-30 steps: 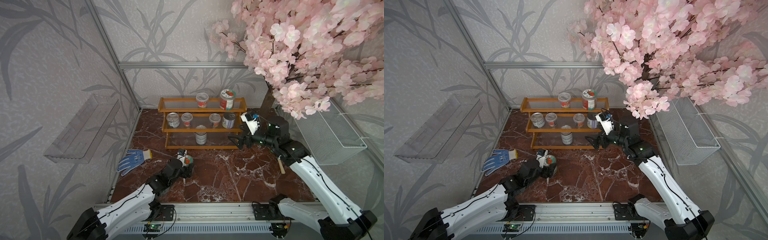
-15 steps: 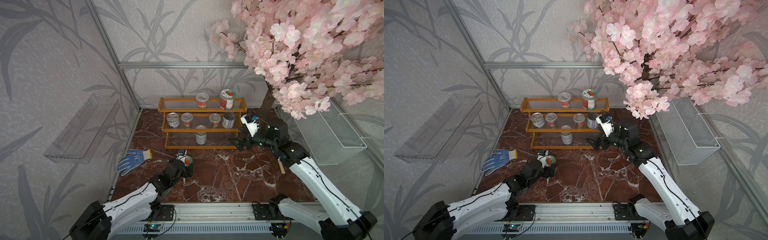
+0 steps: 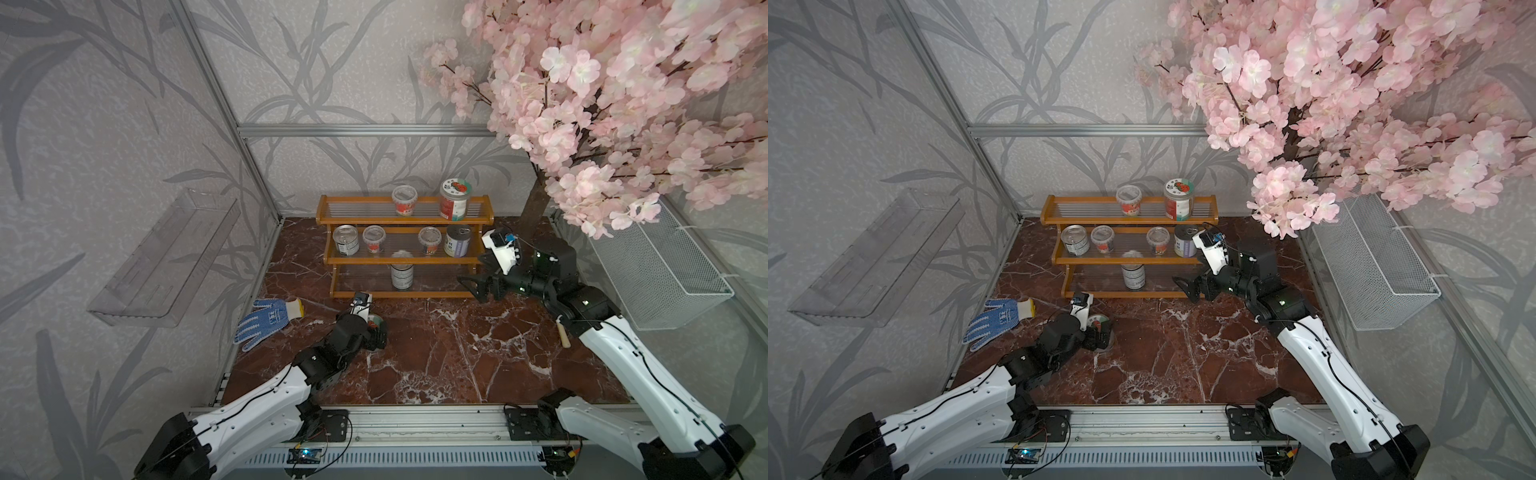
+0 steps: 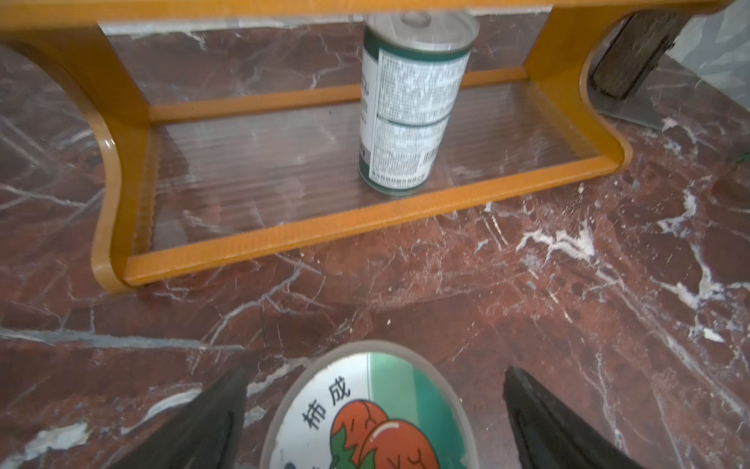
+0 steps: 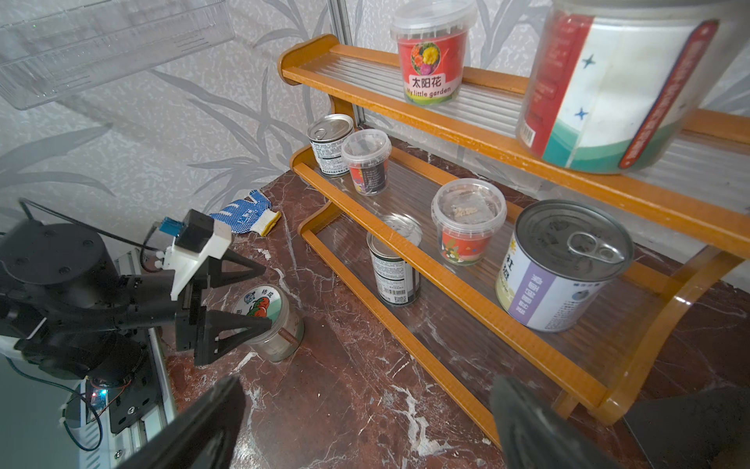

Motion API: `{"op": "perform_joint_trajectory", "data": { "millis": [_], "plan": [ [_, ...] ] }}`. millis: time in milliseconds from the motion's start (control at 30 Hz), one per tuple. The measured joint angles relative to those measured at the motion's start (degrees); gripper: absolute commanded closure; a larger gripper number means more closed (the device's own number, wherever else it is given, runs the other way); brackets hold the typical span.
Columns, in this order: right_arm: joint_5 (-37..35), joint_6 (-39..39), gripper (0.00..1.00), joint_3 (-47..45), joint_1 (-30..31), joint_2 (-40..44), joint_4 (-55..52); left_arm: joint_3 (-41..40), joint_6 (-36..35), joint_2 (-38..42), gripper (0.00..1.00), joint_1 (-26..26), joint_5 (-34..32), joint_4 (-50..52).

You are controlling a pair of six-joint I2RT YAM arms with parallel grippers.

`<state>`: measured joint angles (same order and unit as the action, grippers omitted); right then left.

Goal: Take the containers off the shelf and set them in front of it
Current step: 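Place the container at the center of the board, then pick up a container from the shelf.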

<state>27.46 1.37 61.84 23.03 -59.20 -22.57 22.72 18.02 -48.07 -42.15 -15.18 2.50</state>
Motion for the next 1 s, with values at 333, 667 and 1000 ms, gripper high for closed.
{"op": "perform_joint_trajectory", "data": {
  "millis": [333, 667, 1000],
  "plan": [
    [2.23, -1.66, 0.01, 0.0, -0.07, -0.61, 0.24, 24.2, -9.44, -5.88, 0.0, 5.29, 5.81, 5.6],
    [2.89, -3.06, 0.01, 0.0, -0.66, -0.59, 0.42, 45.81, -19.23, -21.86, 0.0, 13.86, 17.7, 6.4],
    [1.55, -3.06, 0.01, 0.0, -1.46, 0.92, 0.17, 63.8, -23.76, -38.56, 0.0, 16.06, 24.5, 6.6]
  ]
}}
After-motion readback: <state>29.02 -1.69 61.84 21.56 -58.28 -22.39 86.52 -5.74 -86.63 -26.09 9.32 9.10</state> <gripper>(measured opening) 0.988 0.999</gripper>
